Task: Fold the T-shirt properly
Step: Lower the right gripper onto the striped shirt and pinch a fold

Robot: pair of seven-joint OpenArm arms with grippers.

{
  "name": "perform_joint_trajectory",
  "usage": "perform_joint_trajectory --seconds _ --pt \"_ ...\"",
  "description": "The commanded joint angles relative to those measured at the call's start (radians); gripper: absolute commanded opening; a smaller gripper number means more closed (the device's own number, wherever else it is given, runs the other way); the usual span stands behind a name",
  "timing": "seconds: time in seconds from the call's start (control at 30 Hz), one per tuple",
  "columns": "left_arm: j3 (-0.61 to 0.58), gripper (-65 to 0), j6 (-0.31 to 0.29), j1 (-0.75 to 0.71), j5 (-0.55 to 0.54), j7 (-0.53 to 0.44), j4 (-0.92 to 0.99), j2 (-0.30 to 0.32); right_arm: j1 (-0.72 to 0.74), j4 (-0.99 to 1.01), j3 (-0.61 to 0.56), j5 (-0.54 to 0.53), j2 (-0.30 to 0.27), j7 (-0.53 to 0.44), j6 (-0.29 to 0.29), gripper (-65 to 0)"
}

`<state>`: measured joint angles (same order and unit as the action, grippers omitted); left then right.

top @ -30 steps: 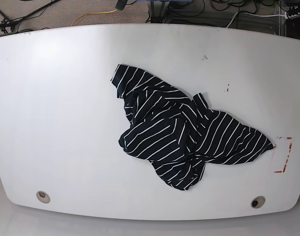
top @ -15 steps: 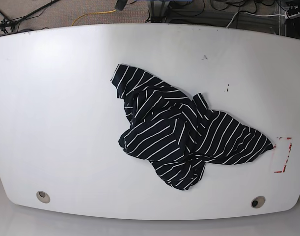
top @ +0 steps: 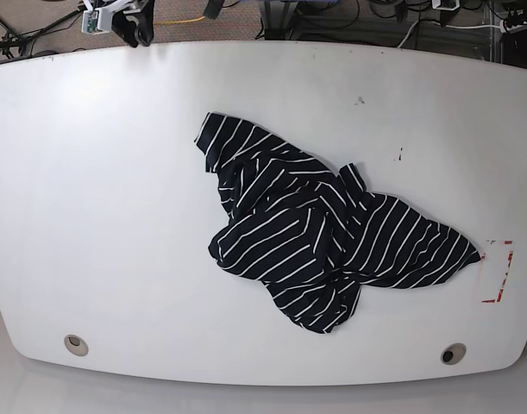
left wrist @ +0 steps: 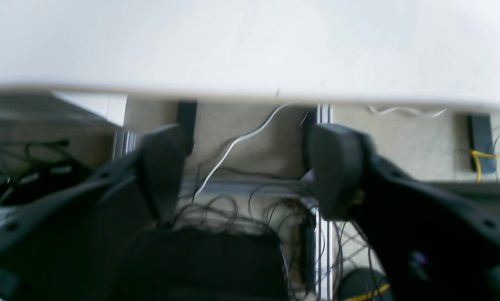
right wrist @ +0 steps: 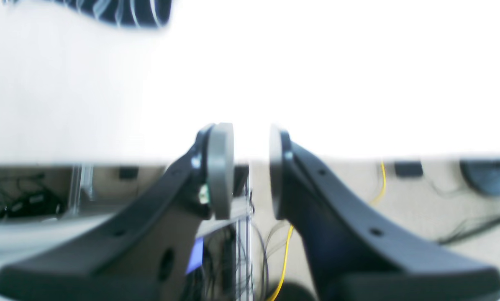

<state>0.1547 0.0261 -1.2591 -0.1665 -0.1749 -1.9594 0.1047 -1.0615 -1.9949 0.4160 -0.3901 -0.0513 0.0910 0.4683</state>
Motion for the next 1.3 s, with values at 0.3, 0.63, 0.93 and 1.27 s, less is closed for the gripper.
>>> perform_joint_trajectory --seconds 0.3,0.63,0.93,1.27 --pt "0.004 -18.5 0.005 0.066 0.0 -0.025 -0.014 -0.004 0.266 -0.013 -0.134 -0.004 -0.137 0.094 0.002 -29.3" --pt "0.004 -18.6 0.005 0.089 -0.001 -0.027 -0.018 -0.006 0.626 -0.011 -0.346 -0.004 -0.238 0.333 0.002 -28.9" --pt "0.023 -18.6 0.005 0.169 0.0 -0.027 -0.016 -0.006 0.944 0.039 -0.547 -0.004 -0.259 0.493 0.0 -28.9" --pt "0.096 -26.8 0.005 0.276 0.002 -0.018 -0.018 -0.006 1.237 0.339 -0.76 -0.002 -0.262 0.49 0.0 -29.0"
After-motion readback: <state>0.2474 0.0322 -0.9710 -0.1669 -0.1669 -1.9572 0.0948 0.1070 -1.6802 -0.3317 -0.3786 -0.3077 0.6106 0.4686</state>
